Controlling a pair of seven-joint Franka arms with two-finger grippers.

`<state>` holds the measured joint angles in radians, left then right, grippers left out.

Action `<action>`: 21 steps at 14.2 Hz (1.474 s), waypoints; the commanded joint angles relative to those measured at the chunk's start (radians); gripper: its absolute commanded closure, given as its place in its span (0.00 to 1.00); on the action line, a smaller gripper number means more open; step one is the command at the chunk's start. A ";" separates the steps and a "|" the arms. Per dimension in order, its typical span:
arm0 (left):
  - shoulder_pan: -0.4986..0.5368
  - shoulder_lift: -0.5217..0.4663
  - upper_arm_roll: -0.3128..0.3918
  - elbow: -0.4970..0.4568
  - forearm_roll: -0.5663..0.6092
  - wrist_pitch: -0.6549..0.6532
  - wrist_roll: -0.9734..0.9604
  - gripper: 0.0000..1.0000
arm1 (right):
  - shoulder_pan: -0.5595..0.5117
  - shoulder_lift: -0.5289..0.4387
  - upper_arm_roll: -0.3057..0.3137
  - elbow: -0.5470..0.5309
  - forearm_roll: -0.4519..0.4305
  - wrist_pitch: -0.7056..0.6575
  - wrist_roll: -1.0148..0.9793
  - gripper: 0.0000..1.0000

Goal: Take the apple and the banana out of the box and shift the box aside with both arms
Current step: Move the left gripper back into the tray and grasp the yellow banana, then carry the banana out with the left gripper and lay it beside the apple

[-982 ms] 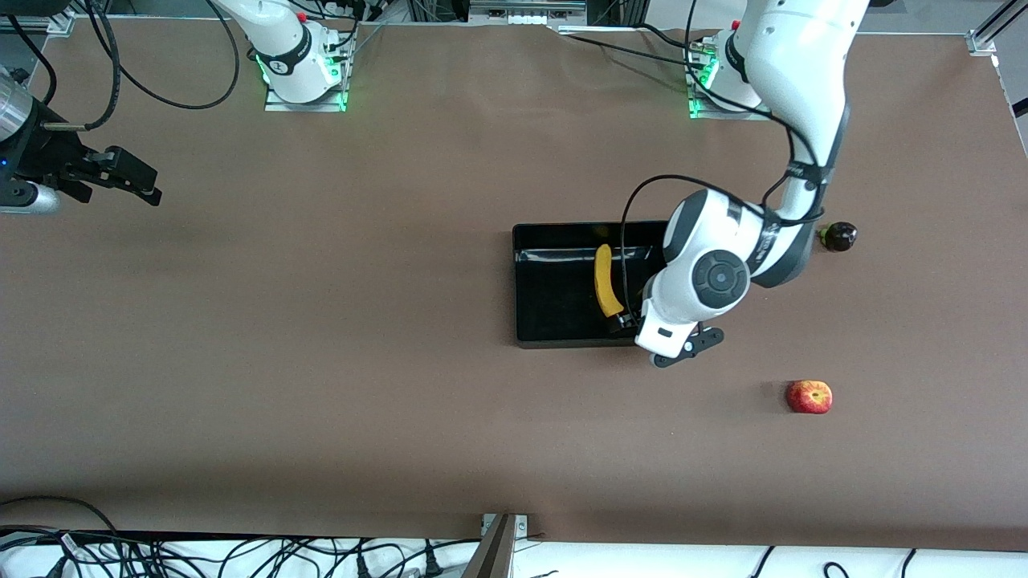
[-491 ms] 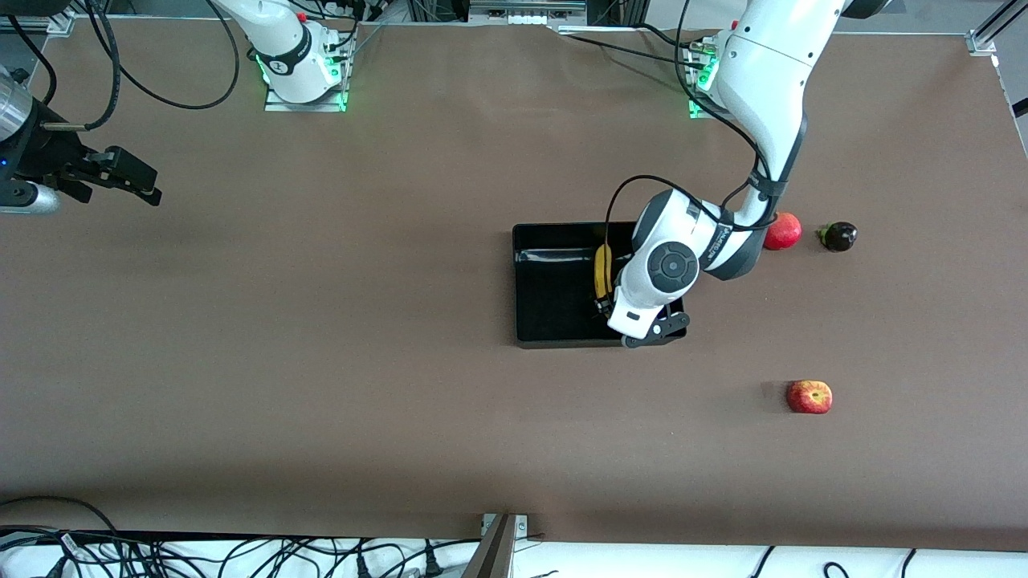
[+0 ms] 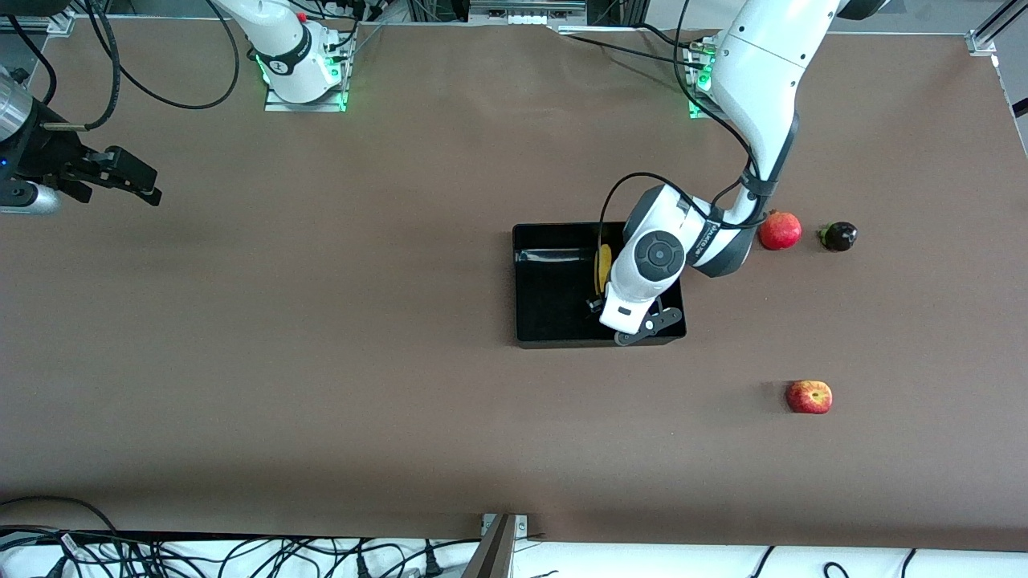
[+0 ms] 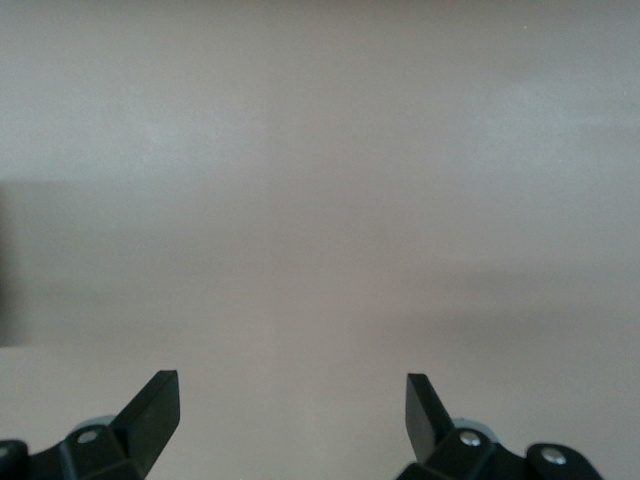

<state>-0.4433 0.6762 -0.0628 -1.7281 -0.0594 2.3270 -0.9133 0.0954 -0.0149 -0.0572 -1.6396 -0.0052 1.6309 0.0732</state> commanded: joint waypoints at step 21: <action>0.496 -0.144 -0.028 0.424 0.107 -0.838 0.865 1.00 | -0.008 0.003 0.005 0.014 0.001 -0.010 0.008 0.00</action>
<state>-0.0422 0.5157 -0.0819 -1.3460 -0.0048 1.4961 -0.2236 0.0953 -0.0148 -0.0572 -1.6396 -0.0052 1.6309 0.0733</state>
